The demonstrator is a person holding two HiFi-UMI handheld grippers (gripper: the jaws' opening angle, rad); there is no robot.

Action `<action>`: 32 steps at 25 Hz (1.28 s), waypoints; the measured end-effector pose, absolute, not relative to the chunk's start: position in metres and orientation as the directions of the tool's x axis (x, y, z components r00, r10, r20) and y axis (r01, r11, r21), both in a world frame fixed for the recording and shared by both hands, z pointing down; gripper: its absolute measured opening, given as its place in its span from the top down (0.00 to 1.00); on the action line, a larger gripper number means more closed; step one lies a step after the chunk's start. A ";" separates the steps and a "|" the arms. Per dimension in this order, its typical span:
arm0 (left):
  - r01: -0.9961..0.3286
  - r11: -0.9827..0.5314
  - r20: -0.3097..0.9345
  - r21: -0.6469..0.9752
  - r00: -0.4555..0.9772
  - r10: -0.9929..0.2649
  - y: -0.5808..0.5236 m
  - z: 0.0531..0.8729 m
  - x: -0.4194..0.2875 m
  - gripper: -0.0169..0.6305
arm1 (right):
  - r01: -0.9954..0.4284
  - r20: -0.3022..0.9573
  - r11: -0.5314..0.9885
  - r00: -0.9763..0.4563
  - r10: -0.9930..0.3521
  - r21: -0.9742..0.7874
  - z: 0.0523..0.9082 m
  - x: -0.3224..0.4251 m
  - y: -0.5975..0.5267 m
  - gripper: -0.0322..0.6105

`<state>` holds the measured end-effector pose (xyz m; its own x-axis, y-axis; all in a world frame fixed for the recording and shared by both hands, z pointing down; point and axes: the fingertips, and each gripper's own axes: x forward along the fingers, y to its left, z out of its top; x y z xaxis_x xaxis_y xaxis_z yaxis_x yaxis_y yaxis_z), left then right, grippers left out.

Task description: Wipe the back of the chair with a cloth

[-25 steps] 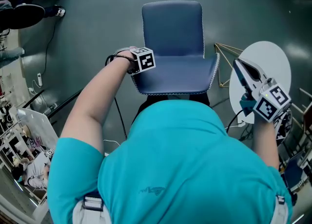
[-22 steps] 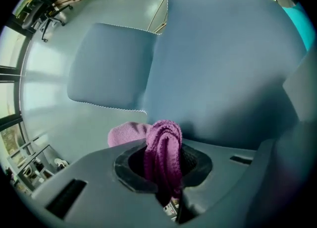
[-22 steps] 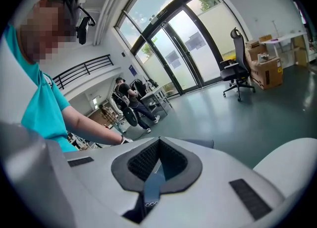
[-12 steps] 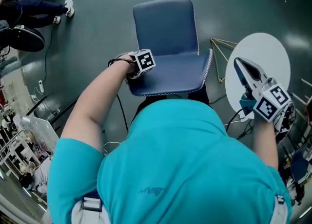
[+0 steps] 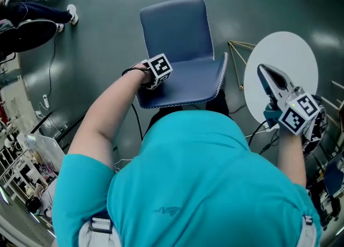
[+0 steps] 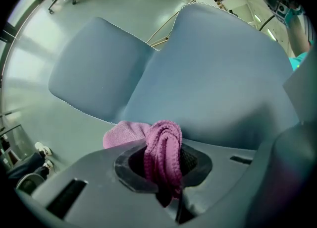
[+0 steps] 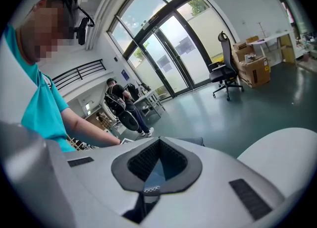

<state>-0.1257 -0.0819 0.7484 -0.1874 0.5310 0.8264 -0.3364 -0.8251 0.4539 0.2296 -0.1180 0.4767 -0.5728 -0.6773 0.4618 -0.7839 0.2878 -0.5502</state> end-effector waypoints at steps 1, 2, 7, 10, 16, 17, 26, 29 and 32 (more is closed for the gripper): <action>-0.340 -0.822 0.825 0.457 -0.184 0.534 -0.081 0.749 -0.122 0.88 | -0.785 0.462 0.284 -0.570 -0.679 -0.551 0.477 0.232 -0.117 0.96; -0.345 -0.818 0.824 0.460 -0.179 0.538 -0.080 0.749 -0.118 0.88 | -0.786 0.462 0.280 -0.567 -0.682 -0.551 0.477 0.234 -0.116 0.96; -0.373 -0.798 0.816 0.474 -0.155 0.557 -0.076 0.750 -0.103 0.88 | -0.792 0.464 0.264 -0.553 -0.692 -0.550 0.476 0.244 -0.108 0.96; -0.391 -0.781 0.812 0.486 -0.129 0.570 -0.074 0.752 -0.092 0.88 | -0.796 0.465 0.254 -0.544 -0.698 -0.550 0.478 0.251 -0.107 0.96; -0.384 -0.780 0.806 0.495 -0.131 0.576 -0.071 0.754 -0.074 0.88 | -0.802 0.466 0.237 -0.528 -0.709 -0.548 0.478 0.266 -0.102 0.96; -0.388 -0.774 0.805 0.500 -0.122 0.581 -0.071 0.755 -0.070 0.88 | -0.803 0.467 0.233 -0.526 -0.711 -0.548 0.479 0.268 -0.101 0.96; -0.389 -0.753 0.794 0.531 -0.083 0.603 -0.065 0.754 -0.031 0.88 | -0.810 0.473 0.206 -0.504 -0.722 -0.549 0.481 0.289 -0.091 0.96; -0.395 -0.742 0.789 0.541 -0.067 0.611 -0.066 0.753 -0.020 0.88 | -0.812 0.475 0.197 -0.497 -0.726 -0.549 0.482 0.293 -0.089 0.96; -0.391 -0.738 0.786 0.550 -0.055 0.616 -0.067 0.753 -0.010 0.88 | -0.814 0.478 0.188 -0.491 -0.728 -0.549 0.483 0.294 -0.088 0.96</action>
<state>-0.0098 -0.0671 0.7530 -0.0555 0.6157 0.7860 -0.3908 -0.7378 0.5504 0.2944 -0.0883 0.4834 -0.4913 -0.7280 0.4782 -0.8140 0.1885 -0.5495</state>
